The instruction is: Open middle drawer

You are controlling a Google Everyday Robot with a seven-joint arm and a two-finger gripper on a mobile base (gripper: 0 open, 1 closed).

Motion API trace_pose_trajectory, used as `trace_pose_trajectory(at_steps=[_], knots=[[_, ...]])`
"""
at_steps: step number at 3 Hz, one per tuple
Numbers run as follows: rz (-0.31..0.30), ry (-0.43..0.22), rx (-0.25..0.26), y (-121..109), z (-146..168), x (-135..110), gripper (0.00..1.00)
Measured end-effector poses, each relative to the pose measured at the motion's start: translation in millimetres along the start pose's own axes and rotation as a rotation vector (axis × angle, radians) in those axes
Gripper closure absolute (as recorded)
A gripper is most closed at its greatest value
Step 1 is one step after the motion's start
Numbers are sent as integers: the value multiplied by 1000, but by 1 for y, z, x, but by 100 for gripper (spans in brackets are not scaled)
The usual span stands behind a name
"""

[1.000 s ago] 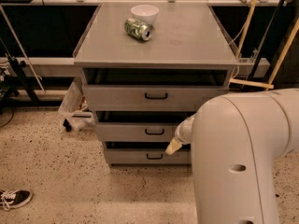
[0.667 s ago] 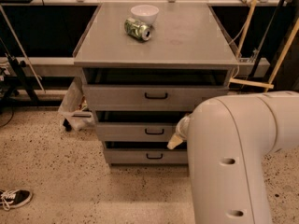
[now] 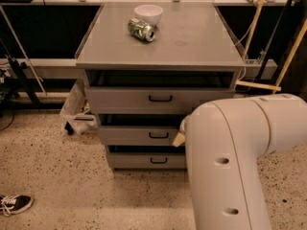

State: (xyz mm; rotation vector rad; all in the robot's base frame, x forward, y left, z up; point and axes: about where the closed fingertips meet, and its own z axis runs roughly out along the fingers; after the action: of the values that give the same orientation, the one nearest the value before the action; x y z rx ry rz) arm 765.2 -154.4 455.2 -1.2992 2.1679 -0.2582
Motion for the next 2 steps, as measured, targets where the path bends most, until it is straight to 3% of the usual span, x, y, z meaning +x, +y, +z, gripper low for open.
trace_pose_trajectory(at_steps=[2], knots=[[78, -22, -69, 47, 57, 14, 0]])
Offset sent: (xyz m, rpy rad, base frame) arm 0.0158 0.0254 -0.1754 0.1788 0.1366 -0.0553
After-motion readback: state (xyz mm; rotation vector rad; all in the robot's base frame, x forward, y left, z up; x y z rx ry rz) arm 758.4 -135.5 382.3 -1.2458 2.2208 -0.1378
